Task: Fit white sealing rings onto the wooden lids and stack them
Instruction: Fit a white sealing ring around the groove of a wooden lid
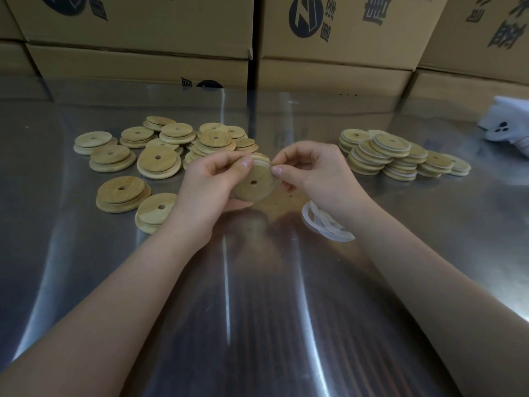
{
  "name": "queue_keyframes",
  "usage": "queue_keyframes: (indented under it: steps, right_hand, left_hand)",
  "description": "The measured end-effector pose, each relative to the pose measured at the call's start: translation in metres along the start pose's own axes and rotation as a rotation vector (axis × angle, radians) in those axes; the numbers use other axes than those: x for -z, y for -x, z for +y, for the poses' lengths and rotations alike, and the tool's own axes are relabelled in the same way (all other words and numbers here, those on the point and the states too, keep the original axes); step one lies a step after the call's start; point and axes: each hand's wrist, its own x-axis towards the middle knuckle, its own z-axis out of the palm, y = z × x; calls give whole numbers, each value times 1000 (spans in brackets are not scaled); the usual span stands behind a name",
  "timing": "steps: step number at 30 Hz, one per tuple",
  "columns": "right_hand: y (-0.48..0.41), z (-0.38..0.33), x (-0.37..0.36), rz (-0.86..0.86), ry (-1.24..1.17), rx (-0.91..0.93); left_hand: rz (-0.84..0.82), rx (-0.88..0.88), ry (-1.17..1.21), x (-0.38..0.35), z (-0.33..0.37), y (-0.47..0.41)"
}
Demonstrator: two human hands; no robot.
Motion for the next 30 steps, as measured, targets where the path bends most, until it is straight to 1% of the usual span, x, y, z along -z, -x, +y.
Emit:
queue_keyframes:
  steps: [6,9,12,16,28,30]
  right_hand:
    - [1,-1,0,39,-78,-9]
    - [0,0,-1,29,-61,-24]
    - [-1,2,-1,12,-42,-56]
    - [-1,4,-2,-23,-51,-111]
    - [-2,5,-1,-85,-297,-197]
    - [-3,4,-1,-73,-345,-209]
  left_hand:
    - [-28,154,211,0,3,-3]
    - [-63,252,325,1,5,-4]
    - [-76,308,396,3,4,-4]
    - [-84,322,429,3,4,-5]
    - [-118,294,387,5,8,-4]
    - [-126,292,361,5,8,-4]
